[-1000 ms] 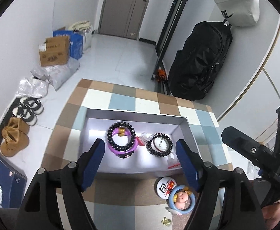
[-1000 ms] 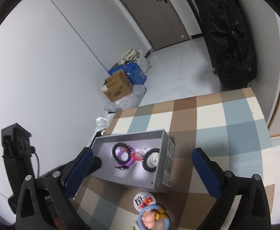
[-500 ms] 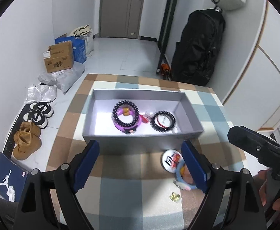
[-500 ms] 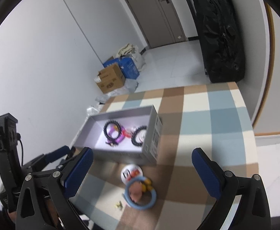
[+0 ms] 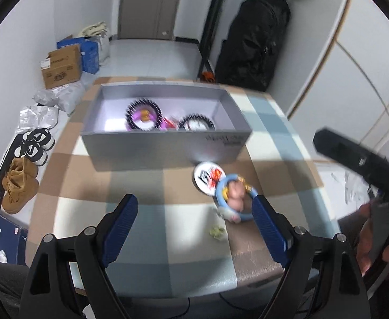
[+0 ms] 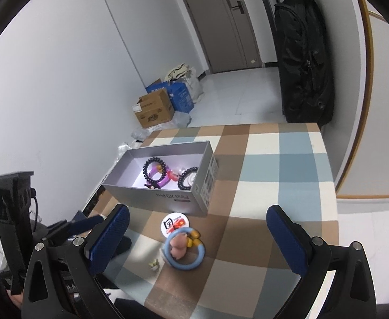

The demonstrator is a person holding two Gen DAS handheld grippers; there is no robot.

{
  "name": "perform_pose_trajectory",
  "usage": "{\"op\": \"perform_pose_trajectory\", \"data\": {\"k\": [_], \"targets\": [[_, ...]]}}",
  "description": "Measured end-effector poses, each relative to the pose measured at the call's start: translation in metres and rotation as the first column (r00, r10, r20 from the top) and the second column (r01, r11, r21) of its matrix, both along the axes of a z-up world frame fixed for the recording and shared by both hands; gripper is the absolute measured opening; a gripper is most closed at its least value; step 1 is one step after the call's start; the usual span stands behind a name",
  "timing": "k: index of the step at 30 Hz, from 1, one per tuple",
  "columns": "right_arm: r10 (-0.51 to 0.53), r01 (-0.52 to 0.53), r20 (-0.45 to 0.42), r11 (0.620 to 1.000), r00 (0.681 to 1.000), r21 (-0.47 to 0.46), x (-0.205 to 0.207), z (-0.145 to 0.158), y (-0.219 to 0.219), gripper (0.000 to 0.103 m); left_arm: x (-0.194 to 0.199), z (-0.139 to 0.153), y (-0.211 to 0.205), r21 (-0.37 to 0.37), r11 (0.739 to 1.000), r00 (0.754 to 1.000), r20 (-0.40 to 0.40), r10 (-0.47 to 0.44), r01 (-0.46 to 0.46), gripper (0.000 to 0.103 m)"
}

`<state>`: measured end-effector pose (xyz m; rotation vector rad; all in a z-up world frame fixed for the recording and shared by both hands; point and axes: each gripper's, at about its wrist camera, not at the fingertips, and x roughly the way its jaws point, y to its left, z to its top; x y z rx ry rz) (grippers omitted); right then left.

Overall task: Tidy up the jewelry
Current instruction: 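Lower the left gripper onto the small green charm and grasp it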

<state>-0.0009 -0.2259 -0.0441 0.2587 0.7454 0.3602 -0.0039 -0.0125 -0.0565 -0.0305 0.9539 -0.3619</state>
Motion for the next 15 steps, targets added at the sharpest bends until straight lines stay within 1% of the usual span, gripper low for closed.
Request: {"op": "perform_pose_trajectory", "data": {"k": [5, 7, 8, 10, 12, 15], "targets": [[-0.020, 0.020, -0.021, 1.000, 1.000, 0.010, -0.005, -0.009, -0.009, 0.103, -0.007, -0.011, -0.015, 0.051, 0.996, 0.997, -0.031, -0.076, 0.077, 0.084], [-0.018, 0.019, -0.029, 1.000, 0.999, 0.019, -0.005, -0.010, -0.012, 0.103, -0.009, -0.015, -0.020, 0.080, 0.992, 0.995, -0.039, -0.093, 0.095, 0.084], [-0.019, 0.019, -0.026, 1.000, 0.999, 0.021, -0.006, -0.010, -0.013, 0.103, -0.009, -0.018, -0.023, 0.095, 0.990, 0.994, -0.046, -0.103, 0.107, 0.082], [-0.023, 0.024, -0.027, 0.999, 0.999, 0.025, -0.007, -0.012, -0.017, 0.103, -0.011, -0.023, -0.024, 0.106, 0.987, 0.992, -0.059, -0.113, 0.119, 0.070], [-0.027, 0.029, -0.039, 0.999, 0.999, 0.034, -0.007, -0.014, -0.019, 0.103, -0.009, -0.026, -0.024, 0.111, 0.986, 0.991, -0.073, -0.115, 0.122, 0.064], [-0.033, 0.035, -0.046, 0.999, 0.998, 0.040, -0.007, -0.016, -0.021, 0.103, -0.009, -0.026, -0.022, 0.092, 0.988, 0.989, -0.091, -0.119, 0.127, 0.059]]}}
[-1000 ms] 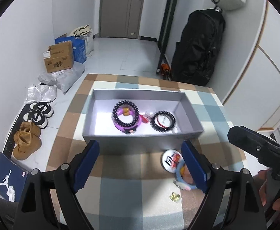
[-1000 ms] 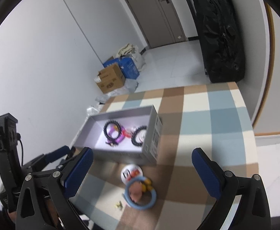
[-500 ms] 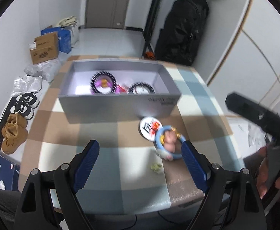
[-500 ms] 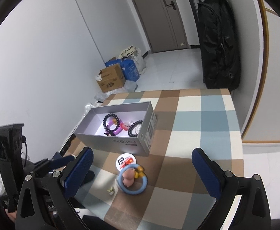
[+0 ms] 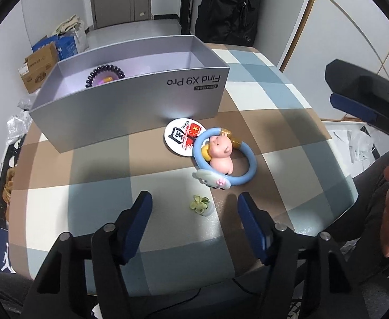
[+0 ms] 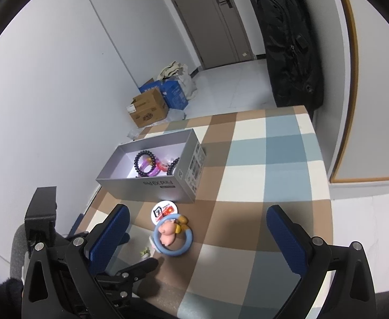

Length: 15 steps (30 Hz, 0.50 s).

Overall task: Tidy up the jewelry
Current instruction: 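Lower the left gripper onto the small green charm and grasp it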

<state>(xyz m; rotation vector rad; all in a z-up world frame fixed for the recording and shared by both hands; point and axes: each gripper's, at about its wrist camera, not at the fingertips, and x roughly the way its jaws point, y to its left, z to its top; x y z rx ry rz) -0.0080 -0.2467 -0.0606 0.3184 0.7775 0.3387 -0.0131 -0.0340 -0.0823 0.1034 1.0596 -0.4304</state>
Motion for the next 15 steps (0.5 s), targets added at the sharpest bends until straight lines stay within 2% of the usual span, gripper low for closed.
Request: {"op": "perform_pose_trajectory", "data": {"k": [3, 13, 15], "targets": [[-0.002, 0.002, -0.008, 1.000, 1.000, 0.000, 0.0002, -0.0029, -0.0004, 0.103, 0.0006, 0.0010, 0.0008, 0.006, 1.000, 1.000, 0.002, -0.001, 0.001, 0.053], [-0.003, 0.003, -0.018, 1.000, 1.000, -0.011, 0.0002, -0.0058, 0.0014, 0.103, 0.0042, -0.0002, -0.0007, -0.001, 1.000, 1.000, -0.012, -0.014, 0.014, 0.013], [-0.006, 0.006, -0.017, 1.000, 1.000, -0.012, -0.0002, -0.0062, 0.0008, 0.103, 0.0041, -0.0001, -0.0019, 0.013, 1.000, 1.000, -0.008, -0.019, 0.020, 0.012]]}}
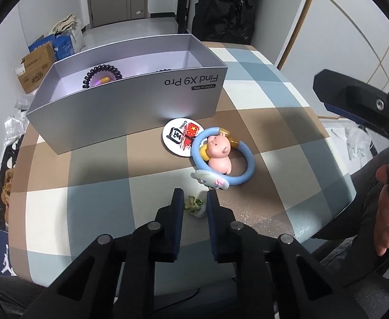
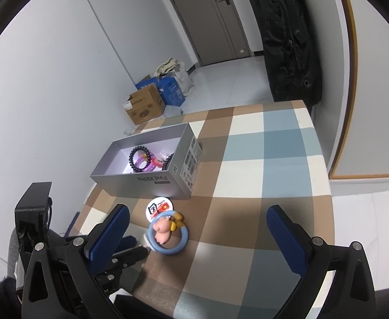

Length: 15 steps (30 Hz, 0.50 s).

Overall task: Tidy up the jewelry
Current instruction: 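Lower the left gripper onto the small green charm and grasp it, then grasp the blue ring rattle with the right gripper while the left gripper holds the charm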

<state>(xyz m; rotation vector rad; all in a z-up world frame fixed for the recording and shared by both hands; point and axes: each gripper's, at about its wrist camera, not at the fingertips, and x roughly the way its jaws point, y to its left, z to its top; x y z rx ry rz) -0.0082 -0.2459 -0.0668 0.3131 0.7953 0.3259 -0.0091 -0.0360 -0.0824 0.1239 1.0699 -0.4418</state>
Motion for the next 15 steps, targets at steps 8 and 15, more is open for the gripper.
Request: {"op": "perform_pose_trajectory", "data": {"k": [8, 15], "targets": [[-0.033, 0.033, -0.025, 0.999, 0.999, 0.003, 0.002, -0.006, -0.006, 0.103, 0.001, 0.001, 0.004, -0.013, 1.000, 0.999, -0.025, 0.021, -0.021, 0.012], [-0.046, 0.046, -0.045, 0.999, 0.998, -0.008, 0.004, -0.011, -0.005, 0.103, 0.003, 0.007, 0.009, -0.050, 0.998, 0.999, -0.019, 0.039, -0.040, 0.011]]}}
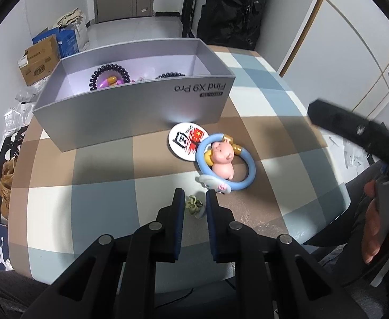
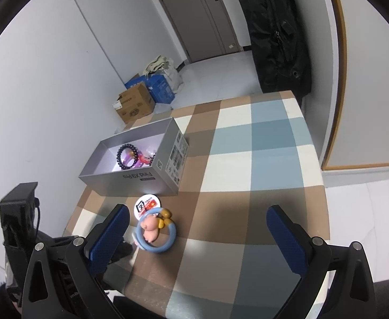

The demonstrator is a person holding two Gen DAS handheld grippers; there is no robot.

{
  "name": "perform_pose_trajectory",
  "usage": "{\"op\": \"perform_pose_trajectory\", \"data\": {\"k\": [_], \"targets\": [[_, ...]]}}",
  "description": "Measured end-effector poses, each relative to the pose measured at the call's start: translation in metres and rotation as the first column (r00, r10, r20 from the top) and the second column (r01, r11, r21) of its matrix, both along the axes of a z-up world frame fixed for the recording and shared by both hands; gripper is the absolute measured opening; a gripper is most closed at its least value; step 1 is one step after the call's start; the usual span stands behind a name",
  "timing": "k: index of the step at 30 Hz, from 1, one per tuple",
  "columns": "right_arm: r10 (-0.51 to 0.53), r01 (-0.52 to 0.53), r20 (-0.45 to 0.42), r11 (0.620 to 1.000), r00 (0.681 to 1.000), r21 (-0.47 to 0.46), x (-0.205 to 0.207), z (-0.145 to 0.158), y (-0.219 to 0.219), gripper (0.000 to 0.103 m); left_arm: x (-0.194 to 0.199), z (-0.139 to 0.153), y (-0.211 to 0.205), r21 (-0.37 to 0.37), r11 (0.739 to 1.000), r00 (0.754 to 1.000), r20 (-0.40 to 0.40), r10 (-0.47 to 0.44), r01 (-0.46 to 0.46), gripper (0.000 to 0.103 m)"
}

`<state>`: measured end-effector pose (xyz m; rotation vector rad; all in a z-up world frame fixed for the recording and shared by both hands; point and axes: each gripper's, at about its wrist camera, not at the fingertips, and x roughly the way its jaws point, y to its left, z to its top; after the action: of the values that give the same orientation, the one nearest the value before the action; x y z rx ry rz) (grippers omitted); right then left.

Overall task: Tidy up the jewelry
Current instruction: 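Grasp the blue ring rattle with the right gripper while the left gripper holds the charm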

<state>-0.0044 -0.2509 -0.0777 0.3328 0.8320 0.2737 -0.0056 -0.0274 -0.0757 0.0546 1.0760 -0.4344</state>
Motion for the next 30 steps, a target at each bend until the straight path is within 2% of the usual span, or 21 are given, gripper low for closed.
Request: {"op": "perform_pose_trajectory", "data": {"k": [8, 17, 23, 30], "targets": [[0.006, -0.006, -0.026, 1.000, 1.000, -0.024, -0.001, -0.007, 0.006, 0.103, 0.008, 0.011, 0.013, -0.078, 0.996, 0.999, 0.013, 0.044, -0.043, 0.008], [0.033, -0.037, -0.067, 0.997, 0.997, -0.062, 0.004, -0.017, 0.020, 0.103, 0.021, 0.014, 0.035, -0.198, 0.973, 0.993, -0.032, 0.114, -0.118, 0.008], [0.106, -0.112, -0.070, 0.989, 0.992, -0.097, 0.007, -0.021, 0.041, 0.103, 0.029, 0.021, 0.052, -0.273, 0.947, 0.986, -0.042, 0.162, -0.168, 0.008], [0.206, -0.215, -0.069, 0.962, 0.976, -0.166, 0.009, -0.026, 0.072, 0.098, 0.038, 0.020, 0.060, -0.307, 0.933, 0.982, -0.057, 0.181, -0.189, 0.008]]}}
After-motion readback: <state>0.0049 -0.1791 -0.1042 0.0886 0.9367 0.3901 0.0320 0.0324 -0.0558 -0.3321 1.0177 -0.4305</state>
